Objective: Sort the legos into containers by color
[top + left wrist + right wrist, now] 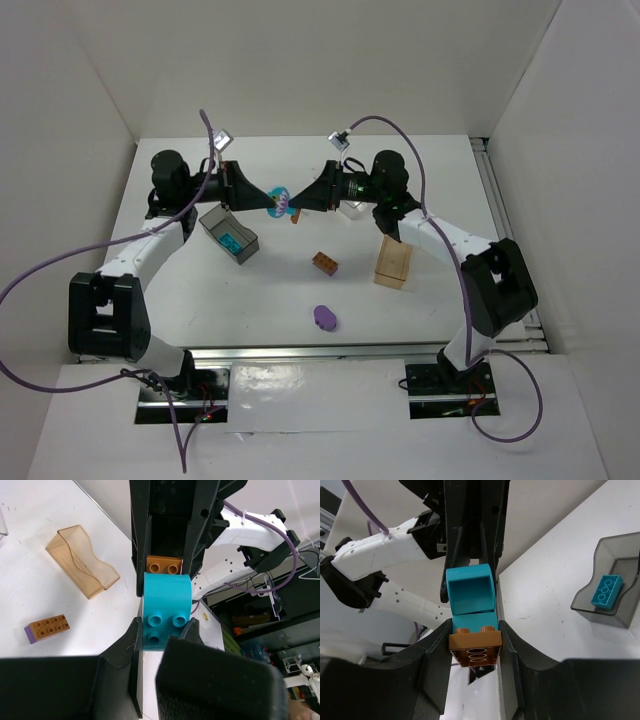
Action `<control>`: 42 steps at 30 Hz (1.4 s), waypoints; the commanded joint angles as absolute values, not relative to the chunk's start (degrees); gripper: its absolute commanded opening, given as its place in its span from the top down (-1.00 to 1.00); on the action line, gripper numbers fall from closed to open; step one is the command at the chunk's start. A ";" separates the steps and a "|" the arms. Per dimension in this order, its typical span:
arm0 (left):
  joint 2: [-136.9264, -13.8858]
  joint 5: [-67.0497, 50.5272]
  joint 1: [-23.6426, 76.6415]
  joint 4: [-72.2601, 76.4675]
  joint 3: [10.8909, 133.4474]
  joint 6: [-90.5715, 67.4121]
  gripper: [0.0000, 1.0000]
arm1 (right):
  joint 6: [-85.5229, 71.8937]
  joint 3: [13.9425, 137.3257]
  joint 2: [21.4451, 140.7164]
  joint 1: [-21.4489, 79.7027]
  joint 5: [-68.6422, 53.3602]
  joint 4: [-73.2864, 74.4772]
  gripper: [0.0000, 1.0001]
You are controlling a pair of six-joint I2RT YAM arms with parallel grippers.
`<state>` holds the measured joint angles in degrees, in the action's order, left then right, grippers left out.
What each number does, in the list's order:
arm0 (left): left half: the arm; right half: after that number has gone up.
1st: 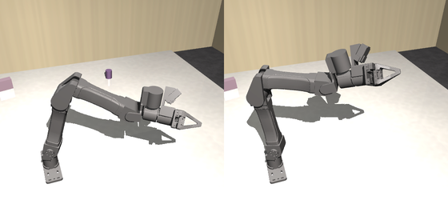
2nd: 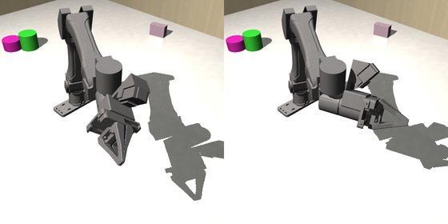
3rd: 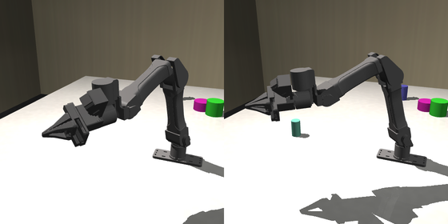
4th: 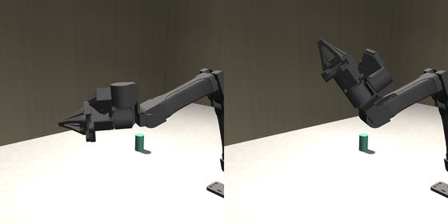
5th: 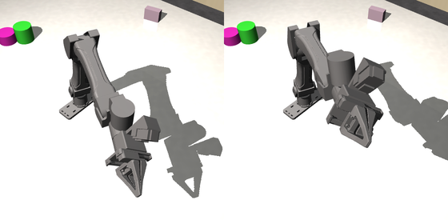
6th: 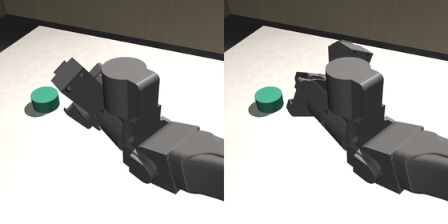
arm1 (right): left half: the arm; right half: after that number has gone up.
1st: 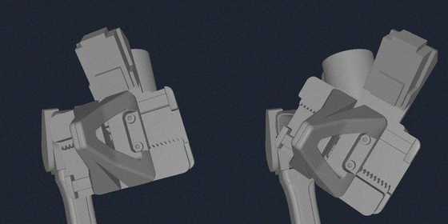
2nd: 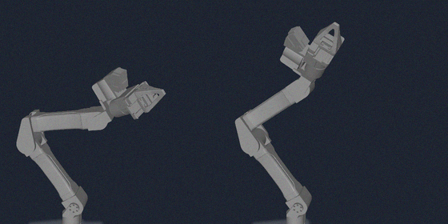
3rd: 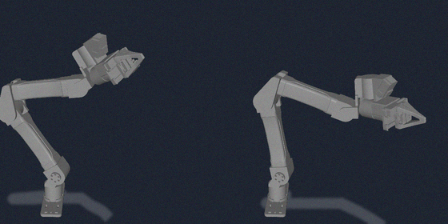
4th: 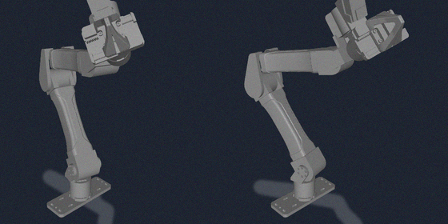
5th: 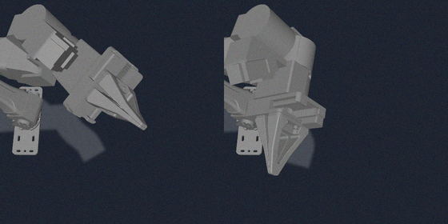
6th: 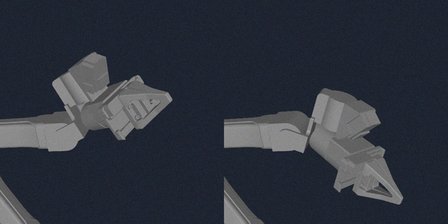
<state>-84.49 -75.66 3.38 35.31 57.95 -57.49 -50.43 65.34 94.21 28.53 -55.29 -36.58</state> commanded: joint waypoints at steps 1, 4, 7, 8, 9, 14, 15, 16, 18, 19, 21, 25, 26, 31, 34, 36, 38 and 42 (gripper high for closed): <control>-82.71 -75.85 2.47 35.78 58.62 -56.17 1.00 | -47.23 66.01 92.55 29.44 -54.76 -35.97 0.69; -82.71 -74.63 -0.08 30.96 59.15 -55.11 1.00 | -40.98 64.96 89.39 28.75 -49.94 -23.23 0.73; -82.71 -73.13 -2.81 21.66 62.04 -48.45 1.00 | -35.95 62.76 86.23 26.91 -45.01 -13.55 0.75; -82.71 -71.47 -3.42 15.10 62.57 -44.86 1.00 | -34.90 62.14 85.61 25.94 -43.96 -10.66 0.75; -82.71 -70.41 -4.73 11.38 64.14 -42.74 1.00 | -34.28 61.62 84.91 25.93 -42.73 -9.07 0.75; -85.60 -37.70 -4.58 -23.43 74.17 -28.04 1.00 | -28.74 62.93 82.27 25.40 -25.69 6.04 0.75; -87.17 -25.96 -4.57 -25.99 74.18 -29.69 1.00 | -27.96 62.93 81.74 25.40 -23.84 8.50 0.75; -88.06 -21.06 -3.96 -30.19 74.88 -30.32 1.00 | -27.95 62.93 81.74 25.40 -22.34 9.31 0.75; -89.47 -11.40 -3.17 -31.99 74.36 -32.94 1.00 | -28.56 62.93 81.21 25.40 -18.29 10.45 0.75; -90.17 -9.34 -2.47 -32.51 73.75 -33.83 1.00 | -28.56 62.93 81.21 25.40 -16.80 11.07 0.75; -90.18 -4.60 -1.76 -32.00 73.21 -35.33 1.00 | -28.56 62.93 81.21 25.40 -16.79 11.07 0.75; -91.32 1.76 -0.26 -31.47 71.55 -37.35 1.00 | -28.56 62.93 81.21 25.93 -16.79 11.60 0.73; -91.32 1.76 -0.26 -30.86 71.02 -37.35 1.00 | -28.56 62.93 81.21 25.93 -16.79 11.60 0.73; -94.91 4.13 0.26 -30.85 71.54 -37.35 1.00 | -28.56 63.54 82.27 25.93 -16.79 12.22 0.71; -97.81 4.13 0.26 -32.25 73.30 -37.35 0.54 | -28.56 63.54 82.27 25.93 -16.79 12.22 0.68; -97.82 4.13 0.87 -32.26 73.92 -37.35 -0.06 | -28.56 64.07 82.27 25.93 -16.79 12.74 0.68; -97.82 4.13 1.41 -32.26 74.44 -36.83 -0.46 | -28.04 64.07 82.27 25.93 -17.31 13.27 0.68; -94.76 2.64 2.72 -32.78 75.75 -35.52 -0.85 | -26.99 64.07 81.74 25.93 -19.85 12.75 0.68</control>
